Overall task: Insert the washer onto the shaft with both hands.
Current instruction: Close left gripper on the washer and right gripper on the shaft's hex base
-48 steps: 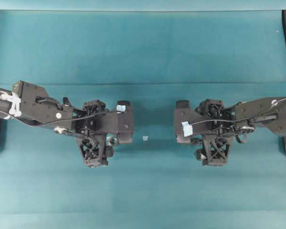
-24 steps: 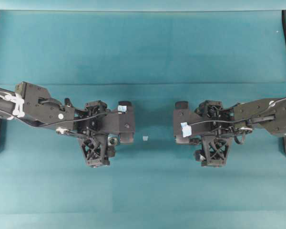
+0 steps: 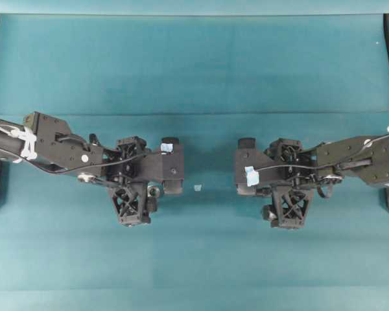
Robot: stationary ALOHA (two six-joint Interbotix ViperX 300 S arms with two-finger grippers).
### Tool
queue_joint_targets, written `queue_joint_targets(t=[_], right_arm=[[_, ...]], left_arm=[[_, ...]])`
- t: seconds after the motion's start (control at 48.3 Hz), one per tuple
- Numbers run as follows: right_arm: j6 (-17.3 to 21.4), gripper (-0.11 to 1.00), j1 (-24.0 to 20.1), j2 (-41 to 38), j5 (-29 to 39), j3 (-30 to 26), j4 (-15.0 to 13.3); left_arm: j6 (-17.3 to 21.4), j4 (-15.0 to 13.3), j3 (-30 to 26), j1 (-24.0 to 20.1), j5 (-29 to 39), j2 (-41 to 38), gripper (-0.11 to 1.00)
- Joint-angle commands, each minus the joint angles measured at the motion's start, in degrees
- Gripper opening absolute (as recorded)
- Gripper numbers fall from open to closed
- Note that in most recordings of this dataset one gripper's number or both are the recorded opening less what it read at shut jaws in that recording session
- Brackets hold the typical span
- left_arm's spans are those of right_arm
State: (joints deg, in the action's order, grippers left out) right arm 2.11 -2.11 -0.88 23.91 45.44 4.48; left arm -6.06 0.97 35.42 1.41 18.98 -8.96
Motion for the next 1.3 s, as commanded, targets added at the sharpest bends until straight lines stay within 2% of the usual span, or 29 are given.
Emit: queue_joint_targets(t=[0.0,0.455,0.766,1.283], right_arm=[[0.5,0.93,-0.3,0.2,-0.3,-0.4,0.2],[0.2,0.93,-0.4,0.2,-0.1,0.1,-0.2],[0.1,0.93,0.3,0.2,0.0,0.4,-2.0],[-3.0,0.93,2.5,0.2,-0.2,0.7,-2.3]], left_arm=[[0.1,0.1,-0.2,0.3,-0.4,-0.1,0.8],[0.1,0.1,0.0,0.6,-0.3,0.0,0.8],[0.2,0.1,0.1,0.6,-0.3,0.0,0.8],[-0.1,0.1,0.1,0.7,-0.3,0.0,0.8]])
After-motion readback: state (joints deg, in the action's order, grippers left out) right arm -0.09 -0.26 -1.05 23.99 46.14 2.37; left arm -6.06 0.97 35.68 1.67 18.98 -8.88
